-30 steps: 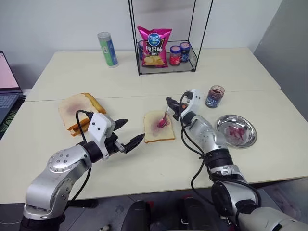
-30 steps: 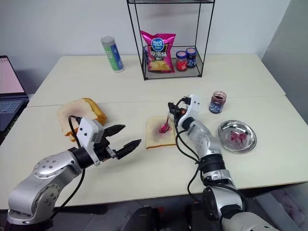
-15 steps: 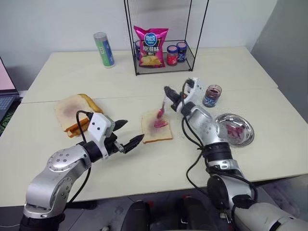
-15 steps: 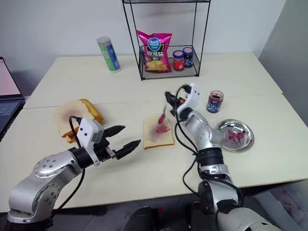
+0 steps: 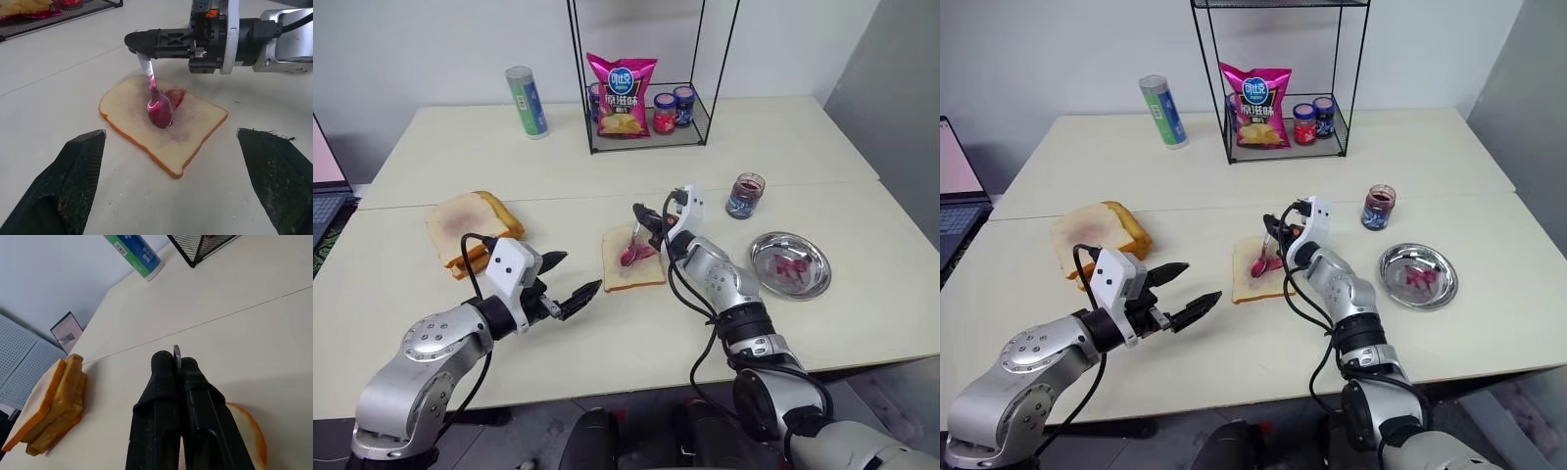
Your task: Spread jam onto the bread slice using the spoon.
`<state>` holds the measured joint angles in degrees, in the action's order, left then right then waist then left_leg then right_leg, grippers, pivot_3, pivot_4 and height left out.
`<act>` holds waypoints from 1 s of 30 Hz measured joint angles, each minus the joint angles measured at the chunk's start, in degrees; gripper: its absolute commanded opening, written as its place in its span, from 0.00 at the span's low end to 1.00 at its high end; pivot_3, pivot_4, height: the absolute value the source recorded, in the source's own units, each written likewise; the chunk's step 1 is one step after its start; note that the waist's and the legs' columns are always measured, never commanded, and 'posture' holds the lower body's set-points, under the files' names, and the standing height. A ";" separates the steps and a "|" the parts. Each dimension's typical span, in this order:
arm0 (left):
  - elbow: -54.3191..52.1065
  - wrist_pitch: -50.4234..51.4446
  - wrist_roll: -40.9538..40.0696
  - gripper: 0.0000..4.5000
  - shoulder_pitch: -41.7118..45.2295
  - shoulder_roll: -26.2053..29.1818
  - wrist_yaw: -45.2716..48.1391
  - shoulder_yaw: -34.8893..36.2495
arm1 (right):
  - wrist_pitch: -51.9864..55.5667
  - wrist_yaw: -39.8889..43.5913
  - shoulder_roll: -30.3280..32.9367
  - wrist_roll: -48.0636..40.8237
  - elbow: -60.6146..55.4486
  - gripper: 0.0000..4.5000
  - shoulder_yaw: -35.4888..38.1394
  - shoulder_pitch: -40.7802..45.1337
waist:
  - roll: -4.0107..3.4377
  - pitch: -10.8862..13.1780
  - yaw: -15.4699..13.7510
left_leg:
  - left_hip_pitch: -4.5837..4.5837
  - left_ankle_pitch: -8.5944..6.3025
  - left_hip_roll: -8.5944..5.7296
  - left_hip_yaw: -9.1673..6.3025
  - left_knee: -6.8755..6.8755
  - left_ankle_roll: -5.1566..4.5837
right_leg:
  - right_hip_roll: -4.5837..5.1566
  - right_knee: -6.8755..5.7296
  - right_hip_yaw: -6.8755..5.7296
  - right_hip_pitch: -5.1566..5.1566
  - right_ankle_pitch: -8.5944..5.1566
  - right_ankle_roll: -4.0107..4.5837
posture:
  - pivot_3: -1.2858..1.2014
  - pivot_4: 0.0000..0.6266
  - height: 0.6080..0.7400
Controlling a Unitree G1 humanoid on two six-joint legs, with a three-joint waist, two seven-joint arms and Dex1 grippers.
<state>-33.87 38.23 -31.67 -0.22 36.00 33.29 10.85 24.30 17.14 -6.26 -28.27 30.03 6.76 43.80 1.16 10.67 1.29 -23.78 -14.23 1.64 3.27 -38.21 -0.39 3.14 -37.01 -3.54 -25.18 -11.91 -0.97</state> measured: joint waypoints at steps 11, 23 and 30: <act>2.65 -0.11 0.29 1.00 4.02 0.17 1.32 -1.62 | 3.21 -0.23 6.73 -0.28 -4.44 0.02 3.31 -0.30 | 0.01 0.00 -1.19 | 0.00 0.00 -0.02 0.02 -0.09 0.00 | 0.00 -0.01 -0.03 0.04 0.01 -0.01 | 0.52 0.24 1.00; 4.67 2.89 -3.77 1.00 12.46 0.56 4.21 -3.42 | 20.09 -5.13 3.18 -16.78 -21.79 0.02 9.29 0.59 | 0.00 0.00 -1.10 | -0.02 0.00 0.00 0.02 -0.01 0.00 | -0.03 0.00 -0.05 -0.01 0.01 0.01 | 0.52 0.24 1.00; 7.52 4.17 -4.28 1.00 26.41 1.80 11.22 -12.61 | 27.92 -12.54 12.53 -24.23 -40.70 0.02 14.15 -5.01 | 0.03 -0.02 -1.93 | -0.06 0.00 -0.13 0.12 -0.10 -0.01 | 0.02 0.09 -0.06 0.03 0.05 -0.08 | 0.52 0.24 1.00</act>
<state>-26.35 42.40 -35.95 26.19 37.80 44.51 -1.76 52.22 4.60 6.27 -52.49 -10.67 20.91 38.79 1.19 10.65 -0.63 -23.84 -14.24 1.51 3.38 -38.31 -0.40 3.16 -36.92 -3.60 -25.14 -11.86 -1.06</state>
